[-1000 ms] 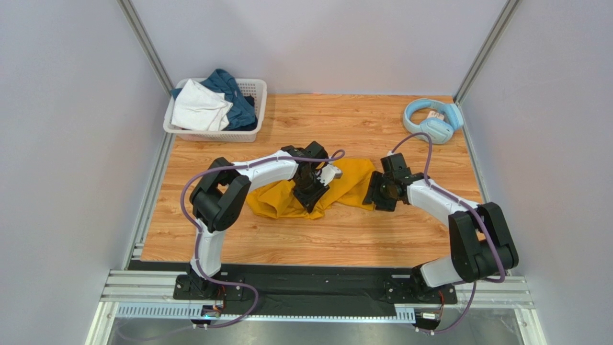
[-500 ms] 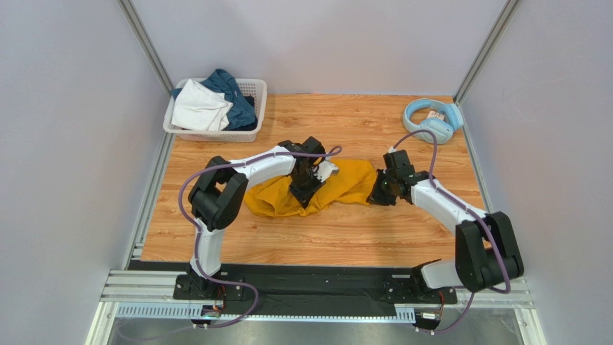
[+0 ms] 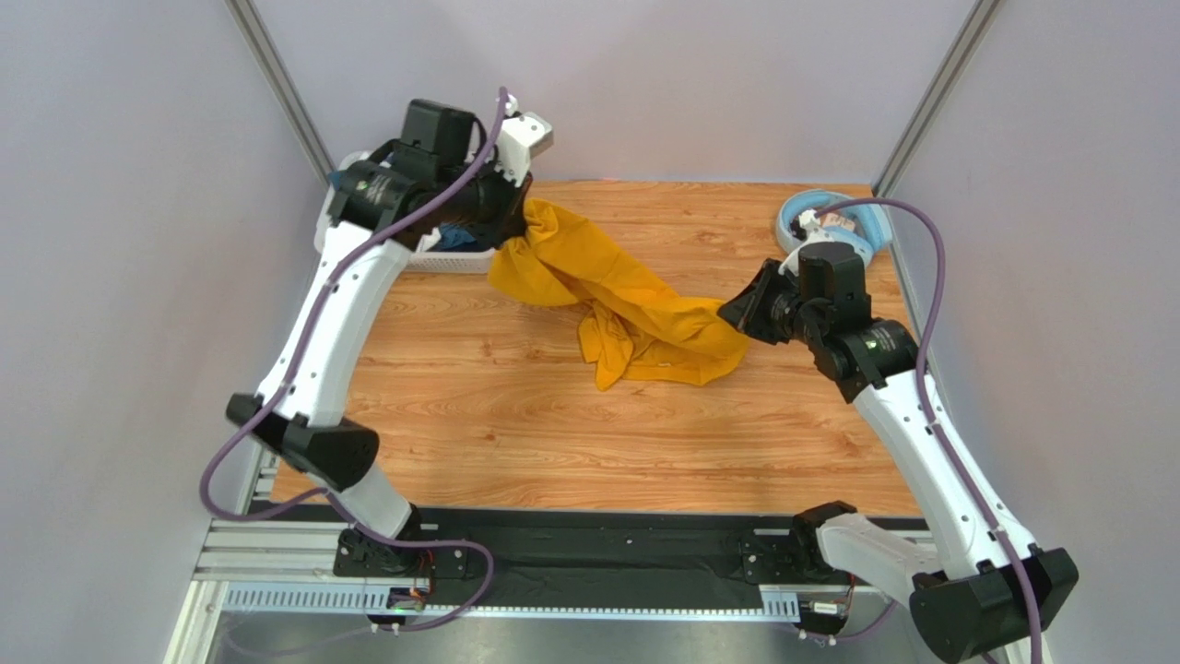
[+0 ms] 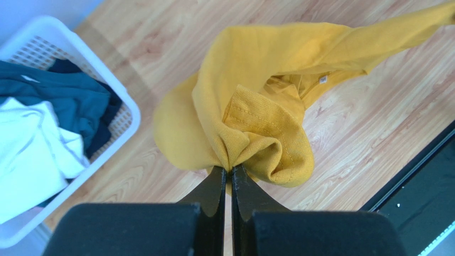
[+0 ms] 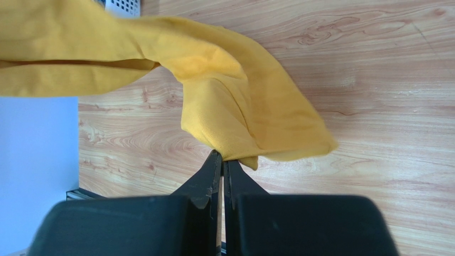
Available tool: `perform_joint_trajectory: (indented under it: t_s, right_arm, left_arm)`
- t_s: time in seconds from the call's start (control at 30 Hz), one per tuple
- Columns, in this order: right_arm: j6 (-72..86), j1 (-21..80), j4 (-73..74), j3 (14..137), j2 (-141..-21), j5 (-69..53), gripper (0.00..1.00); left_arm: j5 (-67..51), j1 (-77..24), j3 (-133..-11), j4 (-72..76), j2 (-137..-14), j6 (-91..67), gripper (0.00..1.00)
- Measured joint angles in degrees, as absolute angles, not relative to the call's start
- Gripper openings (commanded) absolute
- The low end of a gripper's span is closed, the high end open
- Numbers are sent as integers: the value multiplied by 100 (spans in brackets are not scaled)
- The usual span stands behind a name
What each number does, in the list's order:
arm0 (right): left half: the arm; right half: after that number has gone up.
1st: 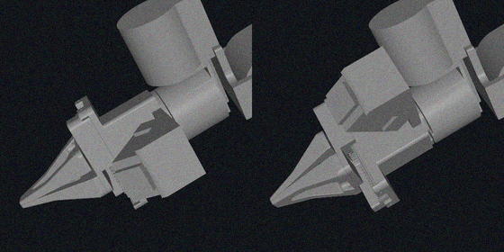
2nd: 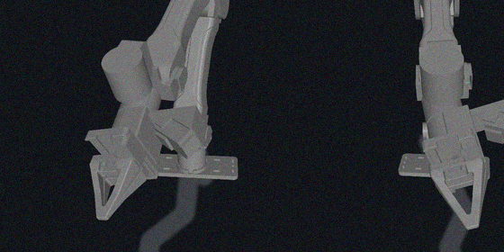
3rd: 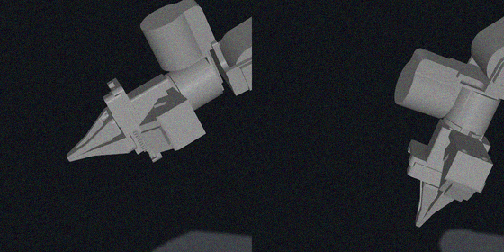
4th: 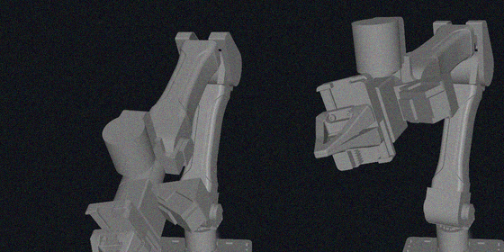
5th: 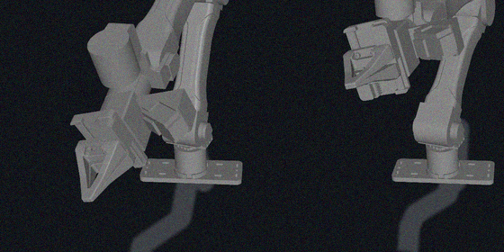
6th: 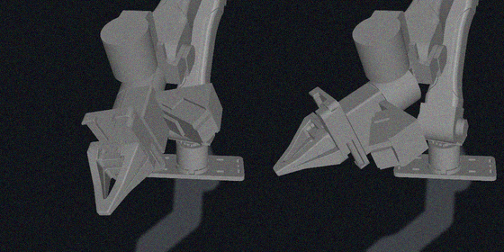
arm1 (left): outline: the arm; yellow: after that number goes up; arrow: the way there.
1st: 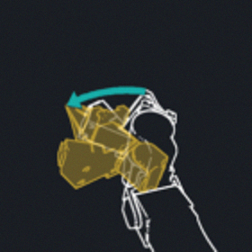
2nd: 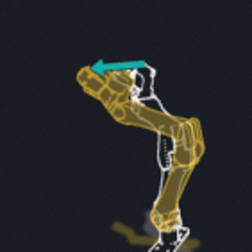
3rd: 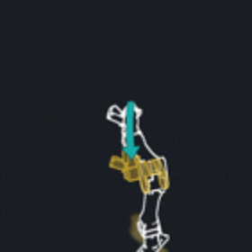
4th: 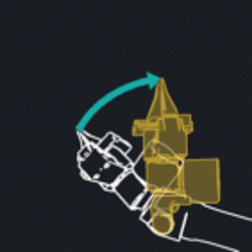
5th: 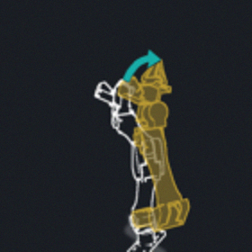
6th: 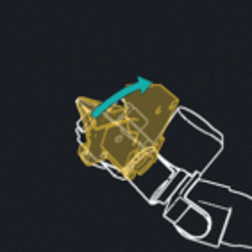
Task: Fold and stack the t-shirts
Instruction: Flatten the tshirt out
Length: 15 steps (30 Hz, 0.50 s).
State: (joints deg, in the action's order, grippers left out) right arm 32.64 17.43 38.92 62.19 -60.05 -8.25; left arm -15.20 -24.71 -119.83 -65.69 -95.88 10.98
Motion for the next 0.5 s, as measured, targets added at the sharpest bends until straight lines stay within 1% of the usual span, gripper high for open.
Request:
perform_joint_trajectory:
  t_s: [0.2,0.5]
  right_arm:
    - [3155,1743,4405,6864,-5898,-784,0]
    - [2989,1743,5205,8523,-5476,-585,0]
  left_arm:
    - [-1291,-2532,-12125,-6932,-8659,1306,0]
    - [-764,-2449,-12123,-7227,-8020,1708,0]
